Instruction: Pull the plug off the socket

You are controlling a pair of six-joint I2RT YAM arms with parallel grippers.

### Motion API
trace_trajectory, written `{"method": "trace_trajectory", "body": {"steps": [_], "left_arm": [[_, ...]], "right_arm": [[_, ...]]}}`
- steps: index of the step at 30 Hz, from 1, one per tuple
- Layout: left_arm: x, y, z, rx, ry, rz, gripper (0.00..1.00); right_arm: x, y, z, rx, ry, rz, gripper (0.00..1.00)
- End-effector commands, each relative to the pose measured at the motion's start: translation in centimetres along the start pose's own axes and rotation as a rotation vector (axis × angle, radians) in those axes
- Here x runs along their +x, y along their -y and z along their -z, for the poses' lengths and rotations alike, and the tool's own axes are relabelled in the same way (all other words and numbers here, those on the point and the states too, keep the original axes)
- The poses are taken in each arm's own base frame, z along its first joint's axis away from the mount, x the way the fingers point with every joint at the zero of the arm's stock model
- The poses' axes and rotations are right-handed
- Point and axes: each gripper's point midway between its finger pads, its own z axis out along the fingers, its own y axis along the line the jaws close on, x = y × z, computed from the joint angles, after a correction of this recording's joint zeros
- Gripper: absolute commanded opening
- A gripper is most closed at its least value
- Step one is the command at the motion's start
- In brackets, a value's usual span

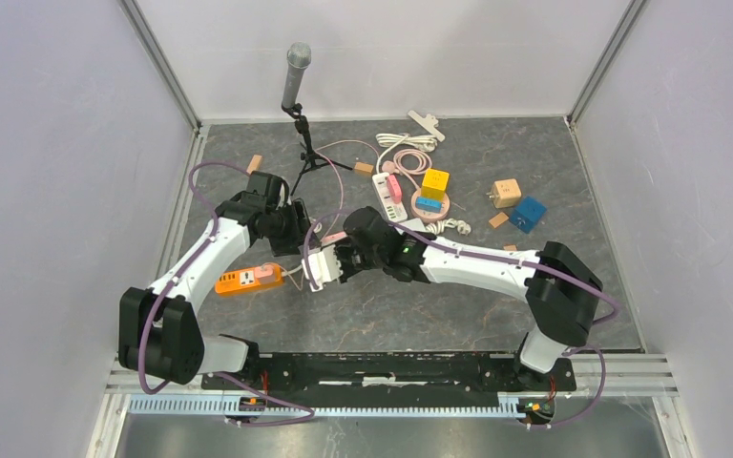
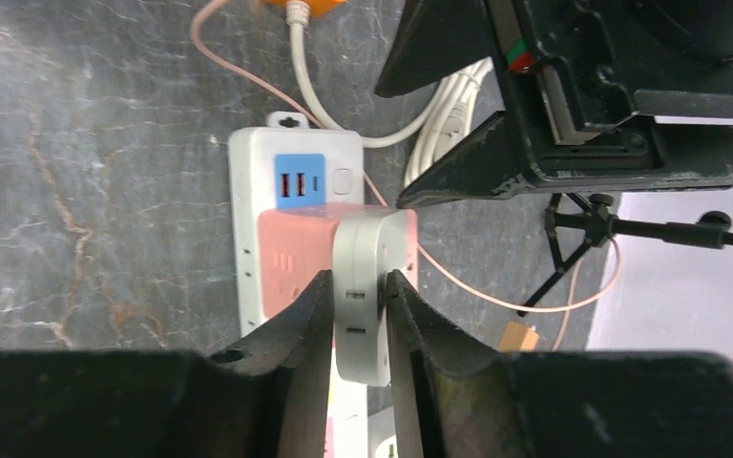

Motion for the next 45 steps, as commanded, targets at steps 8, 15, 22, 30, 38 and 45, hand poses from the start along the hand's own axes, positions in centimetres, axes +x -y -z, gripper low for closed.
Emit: {"method": "trace_trajectory", "body": {"steps": [8, 15, 22, 30, 38, 45], "left_arm": [[-0.4, -0.1, 0.1, 0.004, 0.036, 0.003, 0.62], [-0.7, -0.1, 0.4, 0.001, 0.052, 0.001, 0.62], [-0.7, -0.1, 0.7, 0.002, 0.062, 0.006, 0.61], [-0.6, 0.3, 0.8, 0.035, 0.081, 0.025, 0.59], [-0.8, 0.0, 2.3, 0.061, 0.212, 0.125, 0.57], [-0.3, 1.7, 2.7, 0.205, 0.246, 0.13, 0.61]], "right_arm": [[0.7, 2.0, -0.8, 0.079, -0.048, 0.004, 0.51], [0.3, 2.0, -1.0, 0.027, -0.039, 0.003, 0.15], [-0.5, 2.1, -0.5, -0.048, -0.025, -0.034, 0.0], [-0.1, 4.5, -1.2, -0.1, -0.036, -0.236, 0.0], [0.5, 3.8, -1.1, -0.192, -0.023, -0.344, 0.0], [0.8, 3.1, -1.3, -0.265, -0.027, -0.417, 0.0]]}}
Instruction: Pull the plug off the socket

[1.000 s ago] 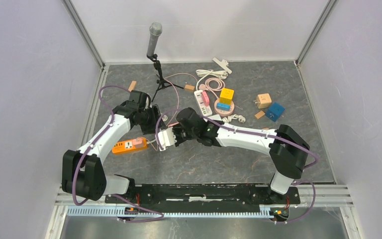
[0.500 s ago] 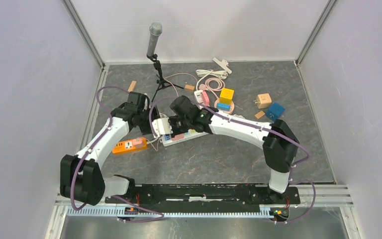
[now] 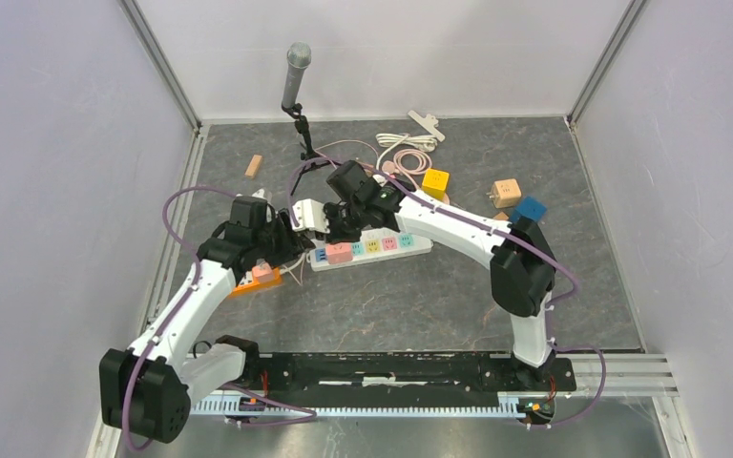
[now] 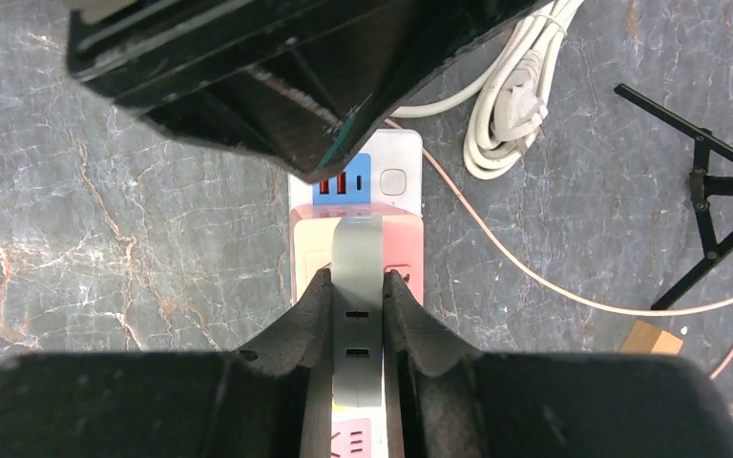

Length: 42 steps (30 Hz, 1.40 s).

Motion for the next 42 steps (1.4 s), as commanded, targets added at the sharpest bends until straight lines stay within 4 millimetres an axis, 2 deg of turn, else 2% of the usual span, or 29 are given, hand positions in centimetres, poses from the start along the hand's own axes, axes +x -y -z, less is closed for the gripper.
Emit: {"method": "trace_trajectory", "body": {"steps": [1, 5, 10, 14, 17, 21, 23, 27, 33, 39, 42], "left_arm": [[-0.8, 2.7, 0.0, 0.15, 0.041, 0.04, 0.61], [-0.2, 3.9, -0.7, 0.228, -0.001, 0.028, 0.61], [-0.4, 4.2, -1.3, 0.266, 0.027, 0.028, 0.6], [-0.3, 4.2, -2.1, 0.274, 0.028, 0.039, 0.59], [0.0, 3.8, -3.0, 0.261, 0.021, 0.05, 0.58], [1.5, 4.0, -4.0, 0.268, -0.049, 0.04, 0.52], [2.4, 3.6, -4.5, 0.249, -0.085, 0.033, 0.5], [4.0, 1.5, -5.2, 0.16, -0.135, 0.046, 0.46], [5.1, -0.1, -5.3, 0.09, -0.178, 0.025, 0.36], [5.6, -0.8, -5.7, 0.047, -0.218, 0.027, 0.33], [5.8, -1.3, -5.9, 0.021, -0.233, 0.03, 0.32]], "right_arm": [[-0.9, -0.3, 0.1, -0.064, 0.032, -0.062, 0.0], [-0.6, 0.3, -0.3, -0.092, 0.026, -0.102, 0.0], [0.3, 1.5, -0.6, -0.115, 0.005, -0.207, 0.0], [0.8, 0.8, -0.6, -0.131, 0.011, -0.253, 0.0], [0.7, 0.6, -0.6, -0.116, 0.033, -0.265, 0.0], [-0.2, 1.9, -0.1, -0.032, 0.071, -0.299, 0.0], [-0.9, 2.4, 0.2, -0.011, 0.102, -0.317, 0.0], [-2.3, 2.9, 0.8, 0.016, 0.159, -0.345, 0.0], [-4.6, 4.3, 2.5, 0.059, 0.216, -0.345, 0.0], [-3.9, 4.7, 3.2, 0.102, 0.179, -0.264, 0.0], [-4.6, 5.1, 4.4, 0.139, 0.208, -0.217, 0.0]]}}
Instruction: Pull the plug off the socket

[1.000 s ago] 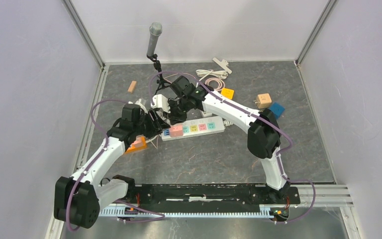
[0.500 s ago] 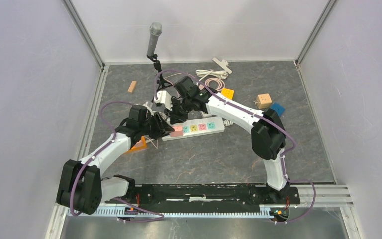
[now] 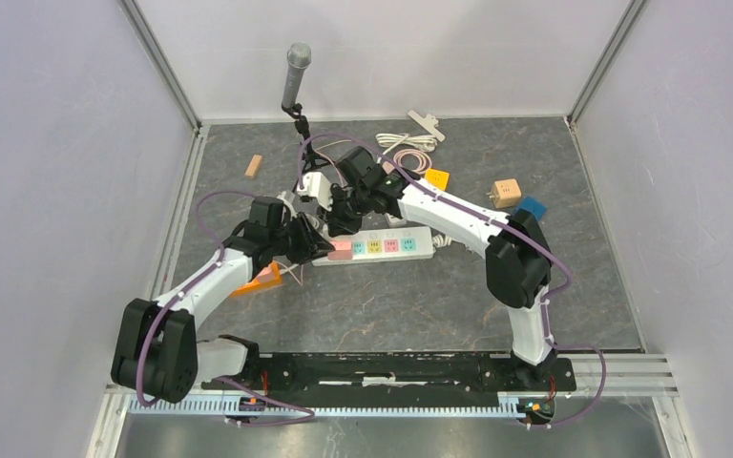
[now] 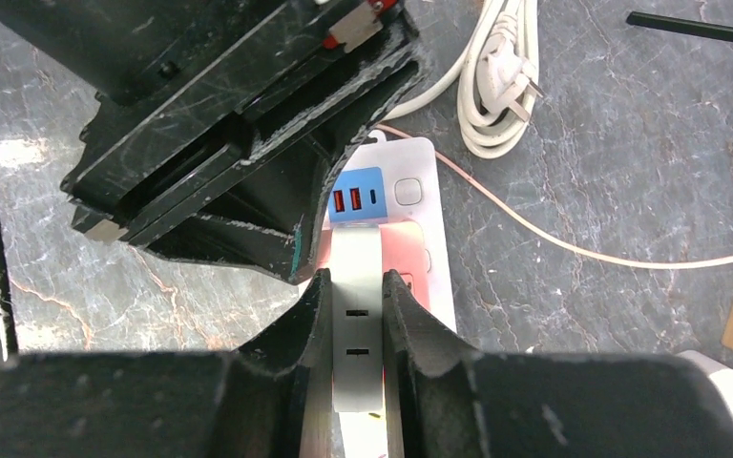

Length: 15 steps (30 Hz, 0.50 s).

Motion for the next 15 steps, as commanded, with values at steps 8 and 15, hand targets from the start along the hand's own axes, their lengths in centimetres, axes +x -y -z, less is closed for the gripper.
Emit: {"method": "trace_trajectory", "body": {"steps": [8, 15], "left_arm": [[3.1, -4.8, -0.9, -0.199, -0.14, 0.017, 0.32], [2.5, -4.0, -1.3, -0.174, -0.13, 0.024, 0.34]], "right_arm": [[-6.6, -0.2, 4.8, 0.089, 0.268, 0.196, 0.0], [-3.8, 0.2, 2.5, 0.076, 0.185, 0.146, 0.0]]}}
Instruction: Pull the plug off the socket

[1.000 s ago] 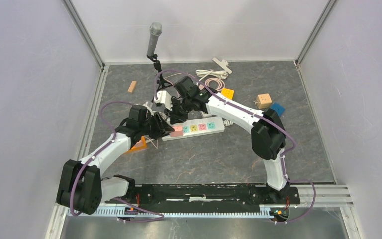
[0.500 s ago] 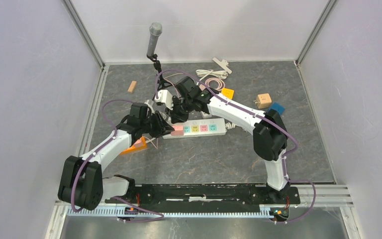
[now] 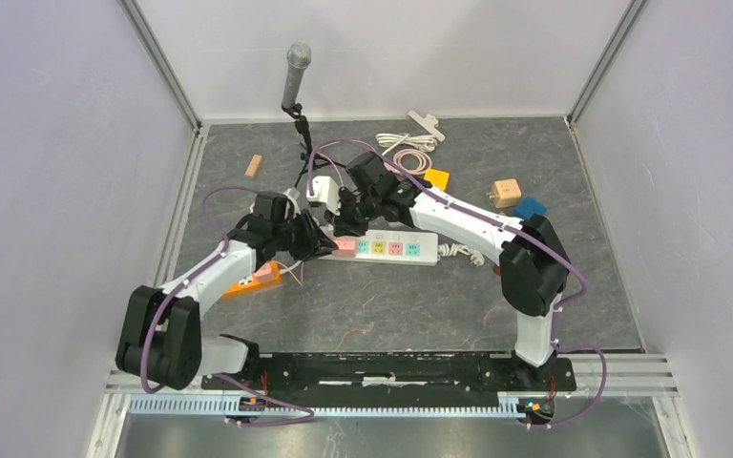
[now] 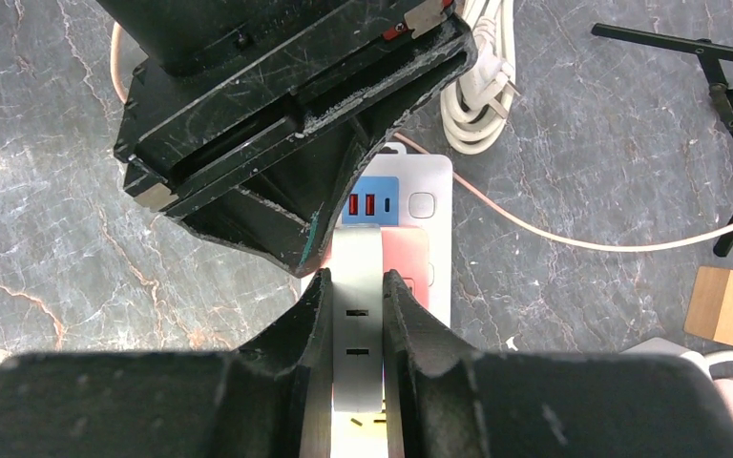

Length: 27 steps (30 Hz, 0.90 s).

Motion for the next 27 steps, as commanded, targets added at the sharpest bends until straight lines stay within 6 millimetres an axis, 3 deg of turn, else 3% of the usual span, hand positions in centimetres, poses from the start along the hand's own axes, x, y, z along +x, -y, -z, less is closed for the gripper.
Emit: {"method": "trace_trajectory", "body": {"steps": [1, 8, 12, 20, 22, 24, 27], "left_arm": [[2.2, -4.4, -0.7, -0.168, -0.068, 0.02, 0.35], [0.9, -2.8, -0.9, -0.113, -0.023, 0.042, 0.45], [0.6, -2.8, -0.9, -0.115, -0.009, 0.033, 0.5], [1.0, -3.8, -1.1, -0.149, -0.015, 0.031, 0.52], [0.8, -3.7, -1.0, -0.145, -0.007, 0.026, 0.56], [0.6, -3.5, -0.9, -0.142, 0.001, 0.02, 0.6], [0.4, -3.5, -0.8, -0.147, 0.012, 0.017, 0.62]], "right_arm": [[-3.9, 0.9, 0.9, 0.037, 0.125, 0.07, 0.0], [-0.1, 0.7, -0.6, 0.04, 0.031, 0.054, 0.0], [1.5, 0.5, -0.5, 0.061, 0.004, 0.073, 0.16], [1.5, 1.4, -0.6, 0.071, 0.008, 0.053, 0.39], [1.8, 1.4, -0.7, 0.061, -0.002, 0.043, 0.37], [1.9, 1.4, -0.8, 0.054, -0.004, 0.038, 0.28], [1.1, 1.5, -0.5, 0.039, 0.023, 0.025, 0.01]]}}
